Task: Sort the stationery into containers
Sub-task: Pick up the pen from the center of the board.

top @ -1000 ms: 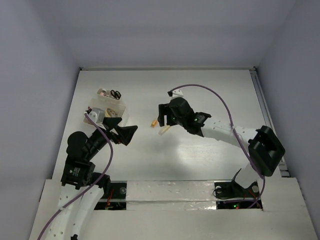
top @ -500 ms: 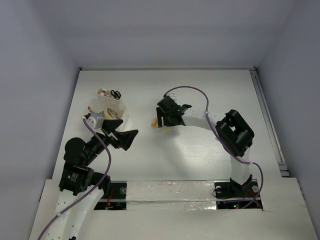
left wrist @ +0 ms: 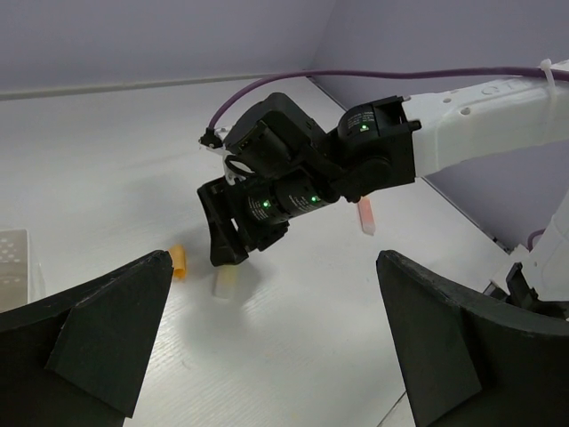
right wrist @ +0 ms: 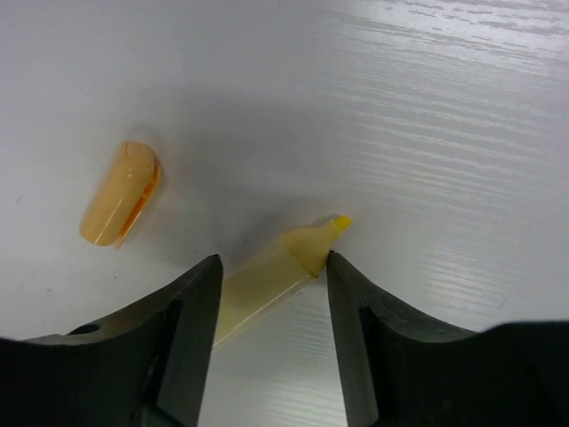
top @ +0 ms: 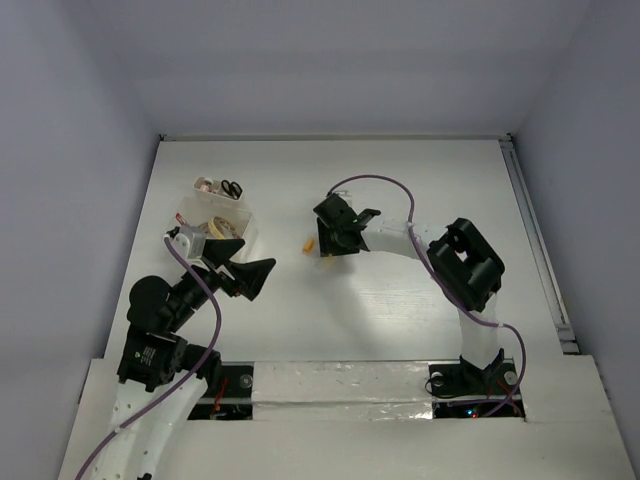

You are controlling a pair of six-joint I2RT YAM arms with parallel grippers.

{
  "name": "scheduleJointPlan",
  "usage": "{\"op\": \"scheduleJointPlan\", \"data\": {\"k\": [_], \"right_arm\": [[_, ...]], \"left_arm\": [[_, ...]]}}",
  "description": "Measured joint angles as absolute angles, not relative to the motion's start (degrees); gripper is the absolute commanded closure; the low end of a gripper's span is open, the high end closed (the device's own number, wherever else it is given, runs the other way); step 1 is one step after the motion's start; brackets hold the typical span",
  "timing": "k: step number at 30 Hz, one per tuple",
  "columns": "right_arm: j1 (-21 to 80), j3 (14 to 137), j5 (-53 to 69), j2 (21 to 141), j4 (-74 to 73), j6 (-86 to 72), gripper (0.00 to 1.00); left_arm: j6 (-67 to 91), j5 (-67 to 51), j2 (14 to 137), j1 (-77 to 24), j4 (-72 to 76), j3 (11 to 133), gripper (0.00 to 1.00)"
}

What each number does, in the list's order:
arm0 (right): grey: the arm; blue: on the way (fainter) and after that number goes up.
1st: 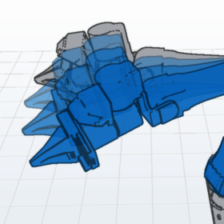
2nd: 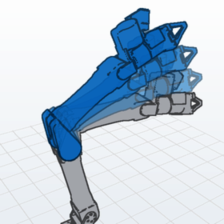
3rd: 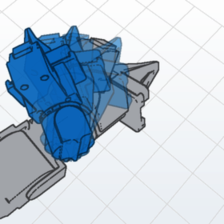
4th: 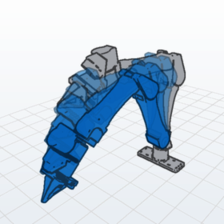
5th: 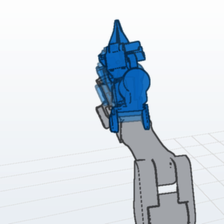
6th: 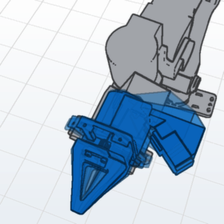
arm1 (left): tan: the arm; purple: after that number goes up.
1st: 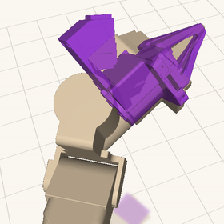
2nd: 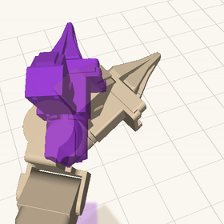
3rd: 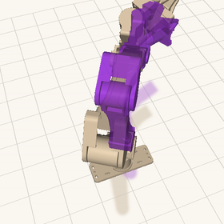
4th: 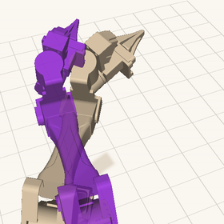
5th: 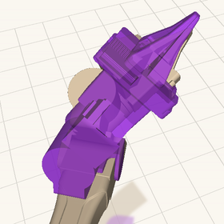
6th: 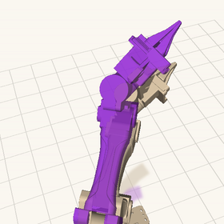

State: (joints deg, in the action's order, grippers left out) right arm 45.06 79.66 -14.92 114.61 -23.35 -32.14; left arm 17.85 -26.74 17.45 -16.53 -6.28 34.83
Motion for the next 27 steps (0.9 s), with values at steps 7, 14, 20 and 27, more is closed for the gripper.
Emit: {"op": "scheduleJointPlan", "data": {"k": [7, 14, 20, 27], "right_arm": [[45.06, 78.67, -13.5, 114.52, -21.91, -32.1, 0.55], [45.06, 77.03, -13.21, 113.71, -19.31, -31.35, 0.45], [45.06, 74.74, -12.62, 112.75, -17.37, -30.26, 0.71], [44.86, 72.31, -11.81, 111.18, -15.0, -29.54, 0.98]], "left_arm": [[18.11, -26.0, 17.47, -16.53, -6.28, 34.83, 0.01], [18.81, -25.43, 20.43, -16.53, -6.07, 34.83, 0.01], [20.32, -25.39, 24.34, -16.53, -6.07, 34.7, 0.01], [20.45, -28.53, 25.54, -16.53, -5.48, 34.17, 0.01]]}}
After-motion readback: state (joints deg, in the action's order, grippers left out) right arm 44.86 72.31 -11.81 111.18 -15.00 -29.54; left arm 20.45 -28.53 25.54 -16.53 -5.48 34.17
